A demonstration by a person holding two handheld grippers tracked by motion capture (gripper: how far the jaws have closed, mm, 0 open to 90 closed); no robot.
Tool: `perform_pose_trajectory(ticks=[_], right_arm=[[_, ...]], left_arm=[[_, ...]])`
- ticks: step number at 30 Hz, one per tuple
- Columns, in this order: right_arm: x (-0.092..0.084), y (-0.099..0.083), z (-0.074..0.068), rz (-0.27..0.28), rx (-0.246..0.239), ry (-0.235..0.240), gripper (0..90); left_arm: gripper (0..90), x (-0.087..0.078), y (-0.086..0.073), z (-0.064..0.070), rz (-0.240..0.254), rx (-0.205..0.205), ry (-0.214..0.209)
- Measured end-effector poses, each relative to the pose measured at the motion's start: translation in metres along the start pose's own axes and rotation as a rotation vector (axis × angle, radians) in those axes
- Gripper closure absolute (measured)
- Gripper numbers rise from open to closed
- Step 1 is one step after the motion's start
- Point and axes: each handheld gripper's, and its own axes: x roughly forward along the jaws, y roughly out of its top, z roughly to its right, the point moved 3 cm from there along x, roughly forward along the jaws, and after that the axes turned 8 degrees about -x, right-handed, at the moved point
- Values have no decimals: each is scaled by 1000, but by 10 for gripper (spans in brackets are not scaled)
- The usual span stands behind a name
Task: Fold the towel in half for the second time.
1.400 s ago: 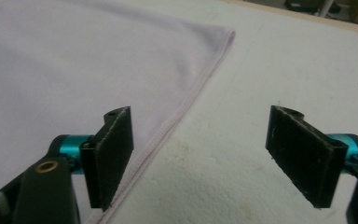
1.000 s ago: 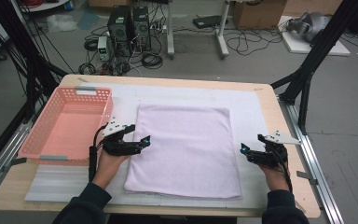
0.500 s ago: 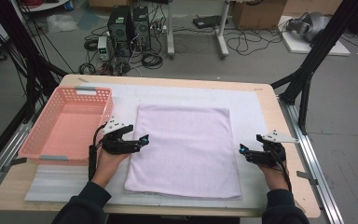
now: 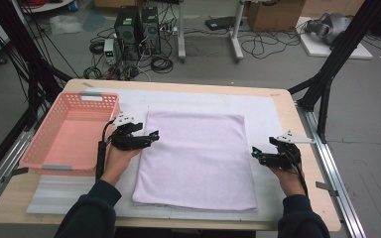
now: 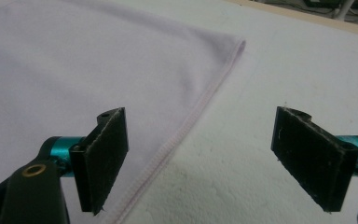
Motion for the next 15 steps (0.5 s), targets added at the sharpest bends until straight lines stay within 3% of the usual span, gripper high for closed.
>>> perform_pose_trajectory(ticks=[3, 7, 10, 15], right_arm=[[7, 8, 2, -5, -3, 26, 176], [23, 16, 8, -24, 16, 78, 205], [34, 20, 13, -39, 30, 104, 223], [55, 29, 23, -72, 52, 103, 267]], left_arm=[[264, 7, 7, -3, -19, 14, -28], [263, 16, 16, -11, -21, 11, -16], [271, 25, 16, -21, -50, -1, 36], [300, 40, 20, -35, -71, -19, 116]])
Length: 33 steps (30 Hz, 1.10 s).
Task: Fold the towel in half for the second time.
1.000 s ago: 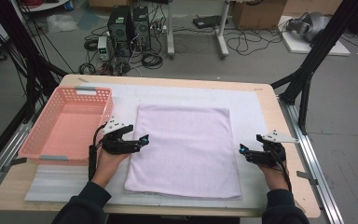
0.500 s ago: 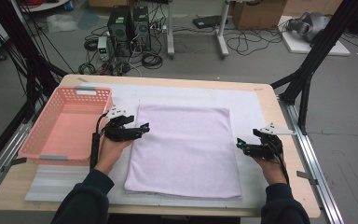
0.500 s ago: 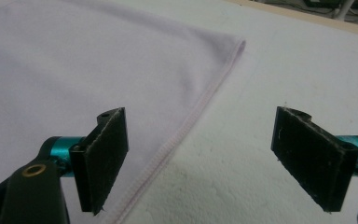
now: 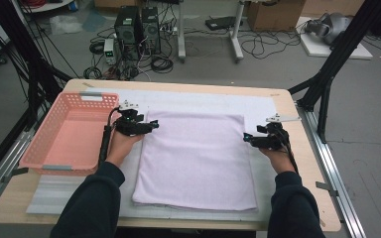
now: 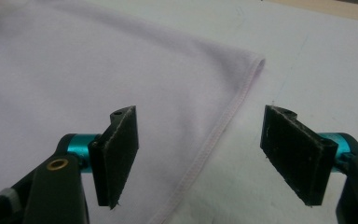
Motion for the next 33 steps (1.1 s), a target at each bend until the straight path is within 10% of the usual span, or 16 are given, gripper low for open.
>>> perform_pose_trajectory(ticks=[12, 21, 24, 27, 33], right_arm=[[43, 12, 16, -102, 35, -88, 354], [65, 11, 17, -170, 37, -110, 528], [66, 12, 15, -157, 47, -90, 640], [65, 12, 14, -150, 74, -51, 822], [63, 18, 13, -137, 4, -145, 859]], left_arm=[[333, 36, -5, -23, -50, -41, 103], [548, 48, 0, -13, -98, 81, 100], [798, 48, -1, -10, -107, 73, 33], [823, 47, -1, -14, -102, -8, 13], [840, 38, 10, -18, -14, -80, -2]])
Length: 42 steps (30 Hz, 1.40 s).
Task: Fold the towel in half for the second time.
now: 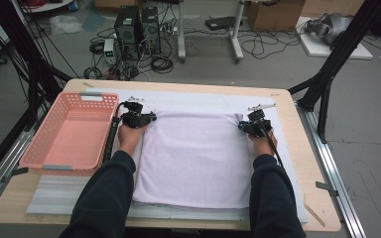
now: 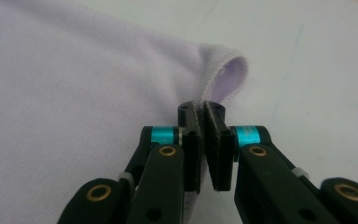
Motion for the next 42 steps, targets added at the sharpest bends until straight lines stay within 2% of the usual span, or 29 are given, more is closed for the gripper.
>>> perform_pose_trajectory(ticks=[1, 4, 6, 8, 13, 18, 20, 21, 24, 25, 27, 29, 33, 35, 37, 39, 42], right_arm=[[-2, 2, 1, 20, -1, -15, 859], [-9, 11, 4, 100, 10, -56, 860], [-13, 18, 6, 145, 20, -53, 859], [-18, 21, 8, 172, 13, -54, 859], [-25, 20, 4, 187, -1, -16, 857], [-37, 16, -3, 213, -16, 20, 857], [-43, 12, -6, 226, -22, 32, 857], [-46, 10, -8, 234, -26, 35, 857], [-55, 2, -12, 241, -41, 49, 856], [-58, 0, -14, 242, -38, 52, 856], [-63, -6, -16, 251, -44, 64, 854], [-67, -10, -18, 231, -48, 85, 853], [-78, -14, -26, 249, -90, 85, 851], [-83, -20, -30, 243, -108, 87, 851], [-87, -26, -32, 241, -114, 94, 850], [-91, -31, -34, 246, -117, 109, 848], [-95, -39, -38, 229, -139, 127, 847]], left_arm=[[841, -3, 4, 1, 34, -11, -6], [842, -10, 15, 3, 111, -11, -13], [841, -14, 19, 4, 134, 2, -22], [840, -18, 20, 6, 137, 19, -34], [840, -28, 17, 14, 117, 73, -51], [840, -44, 9, 24, 133, 123, -55], [840, -50, 4, 29, 108, 154, -54], [839, -54, 1, 31, 130, 167, -55], [840, -66, -6, 37, 136, 183, -68], [839, -69, -8, 39, 138, 203, -68], [839, -76, -13, 44, 149, 218, -73], [839, -82, -20, 49, 158, 240, -84], [839, -91, -31, 53, 150, 256, -92], [839, -97, -37, 55, 166, 258, -98], [838, -102, -44, 58, 158, 294, -97], [838, -105, -51, 59, 155, 309, -104], [838, -109, -62, 57, 140, 305, -112]])
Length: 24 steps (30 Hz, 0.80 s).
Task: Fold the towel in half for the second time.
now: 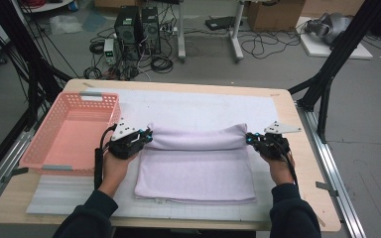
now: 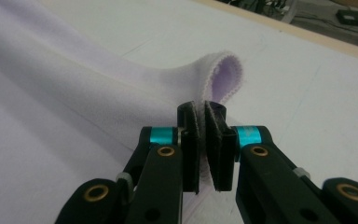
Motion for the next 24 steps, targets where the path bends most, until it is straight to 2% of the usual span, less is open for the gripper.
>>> perform_pose_trajectory(ticks=[2, 9, 12, 14, 15, 16, 17, 19, 20, 22, 24], right_arm=[[-2, -4, -3, -4, -13, 6, 847], [-10, -16, -12, -1, 8, 25, 847], [-10, -25, -15, -19, 18, 43, 847], [-10, -30, -17, -35, 16, 50, 847], [-10, -32, -18, -35, 19, 55, 844], [-10, -33, -18, -45, 18, 62, 834], [-10, -33, -18, -45, 18, 66, 811], [-11, -31, -17, -33, 40, 58, 668], [-12, -29, -14, -17, 60, 46, 615], [-16, -25, -10, 7, 87, 26, 525], [-18, -18, -3, 41, 110, 1, 482]], left_arm=[[837, -2, -4, 0, 1, -10, -6], [836, -9, -20, 4, -39, -21, -35], [834, -12, -30, 7, -83, 11, -38], [830, -13, -35, 7, -100, 11, -42], [822, -15, -34, 7, -97, -1, -42], [798, -16, -33, 6, -93, -3, -39], [733, -17, -31, 6, -82, -2, -23], [495, -18, -24, 3, -43, -27, 17], [438, -17, -22, 1, -26, -42, 19], [377, -15, -17, -3, -14, -55, 31], [366, -11, -11, -7, -12, -64, 29]])
